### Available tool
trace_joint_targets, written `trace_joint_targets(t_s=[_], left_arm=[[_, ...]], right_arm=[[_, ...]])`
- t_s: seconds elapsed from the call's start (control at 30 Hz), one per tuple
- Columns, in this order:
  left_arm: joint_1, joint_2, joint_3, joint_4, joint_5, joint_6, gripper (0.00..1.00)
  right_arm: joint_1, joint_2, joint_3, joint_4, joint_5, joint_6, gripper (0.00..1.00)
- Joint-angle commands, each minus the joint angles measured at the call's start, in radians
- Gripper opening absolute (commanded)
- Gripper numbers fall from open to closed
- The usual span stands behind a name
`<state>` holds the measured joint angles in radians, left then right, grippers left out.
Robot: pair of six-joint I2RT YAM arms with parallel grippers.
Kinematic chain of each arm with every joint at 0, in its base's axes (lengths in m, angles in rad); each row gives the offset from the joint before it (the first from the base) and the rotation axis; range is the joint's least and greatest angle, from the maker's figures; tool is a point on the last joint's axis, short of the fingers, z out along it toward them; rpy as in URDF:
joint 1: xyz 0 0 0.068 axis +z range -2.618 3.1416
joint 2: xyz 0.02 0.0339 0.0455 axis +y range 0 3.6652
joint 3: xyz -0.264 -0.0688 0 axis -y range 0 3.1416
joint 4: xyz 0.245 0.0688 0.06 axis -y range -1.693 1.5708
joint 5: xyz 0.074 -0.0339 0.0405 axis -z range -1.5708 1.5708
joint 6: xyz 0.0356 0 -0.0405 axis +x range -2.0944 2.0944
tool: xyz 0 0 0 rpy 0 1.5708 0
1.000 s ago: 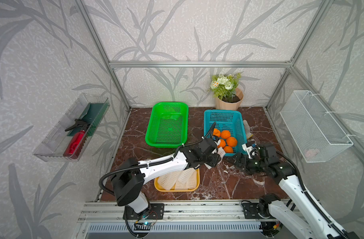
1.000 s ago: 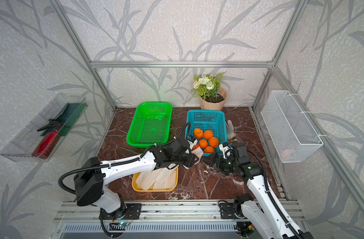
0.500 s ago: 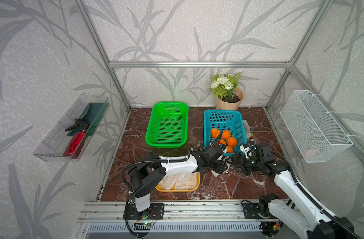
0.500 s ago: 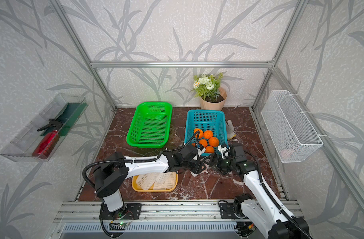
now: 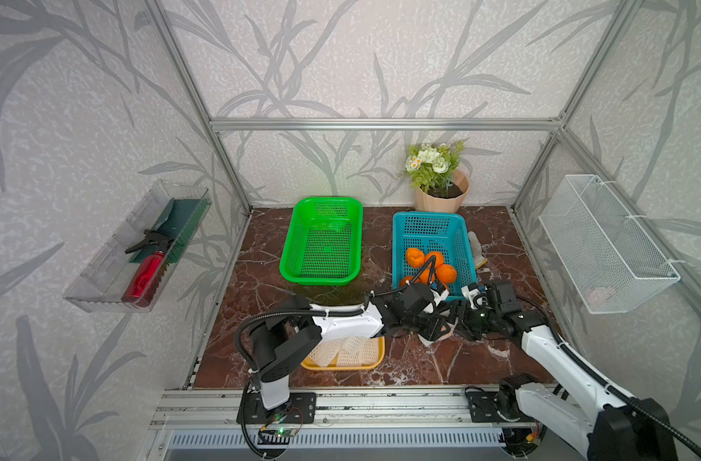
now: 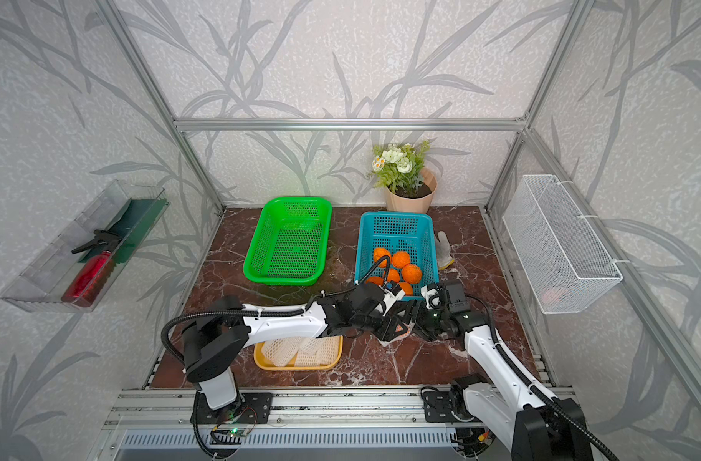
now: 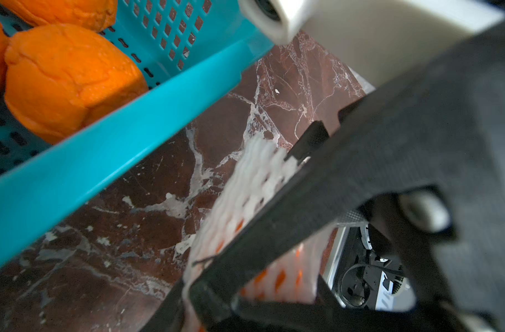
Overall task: Remove foam nets from oranges
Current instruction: Place the orange at the center of the board.
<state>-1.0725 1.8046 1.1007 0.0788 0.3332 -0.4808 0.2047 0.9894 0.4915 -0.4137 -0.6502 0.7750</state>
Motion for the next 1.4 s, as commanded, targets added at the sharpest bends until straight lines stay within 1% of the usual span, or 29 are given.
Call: trace_joint_targets(t_s=[0.0,0.03,0.17,0.23,0.37,0.43,0.53,0.63,0.7,0.8,0.93,1.03,1.27,1.37], left_arm=[[-0.006,0.014,-0.016,0.044,0.017,0.013,0.44],[-0.007,0.015,-0.018,0.044,0.015,0.013,0.45],[-0.01,0.015,-0.031,0.046,0.004,0.018,0.46],[-0.01,0.017,-0.042,0.054,-0.002,0.018,0.48],[-0.01,0.026,-0.056,0.074,0.003,0.017,0.51],[-0.01,0.03,-0.062,0.081,0.001,0.016,0.55],[-0.01,0.029,-0.078,0.104,-0.003,0.013,0.63],[-0.01,0.023,-0.085,0.119,0.001,0.011,0.68],[-0.009,0.019,-0.087,0.122,0.003,0.013,0.71],[-0.005,0.01,-0.088,0.143,0.014,0.015,0.73],[0.003,-0.001,-0.084,0.152,0.025,0.015,0.74],[0.01,-0.012,-0.089,0.162,0.033,0.011,0.77],[0.033,-0.024,-0.101,0.18,0.032,-0.004,0.78],[0.049,-0.032,-0.121,0.223,0.033,-0.023,0.75]], right_arm=[[0.002,0.011,-0.012,0.014,0.02,-0.002,0.67],[0.002,0.012,-0.01,0.015,0.017,-0.002,0.65],[0.002,0.001,-0.004,0.001,0.018,-0.007,0.6],[0.002,-0.009,-0.004,0.004,0.015,-0.003,0.52],[0.002,-0.009,-0.004,0.008,-0.009,0.0,0.4],[0.004,-0.012,-0.004,0.005,-0.014,0.001,0.33],[0.004,-0.023,-0.001,-0.005,-0.011,-0.008,0.26],[0.007,-0.024,0.011,-0.018,-0.009,-0.028,0.15],[0.012,-0.016,0.021,-0.022,-0.009,-0.046,0.09],[0.038,0.003,0.042,-0.028,0.0,-0.077,0.02],[0.082,0.045,0.102,-0.092,0.045,-0.163,0.0],[0.097,0.07,0.133,-0.122,0.062,-0.193,0.0],[0.124,0.086,0.161,-0.133,0.084,-0.214,0.0],[0.138,0.083,0.161,-0.126,0.087,-0.22,0.0]])
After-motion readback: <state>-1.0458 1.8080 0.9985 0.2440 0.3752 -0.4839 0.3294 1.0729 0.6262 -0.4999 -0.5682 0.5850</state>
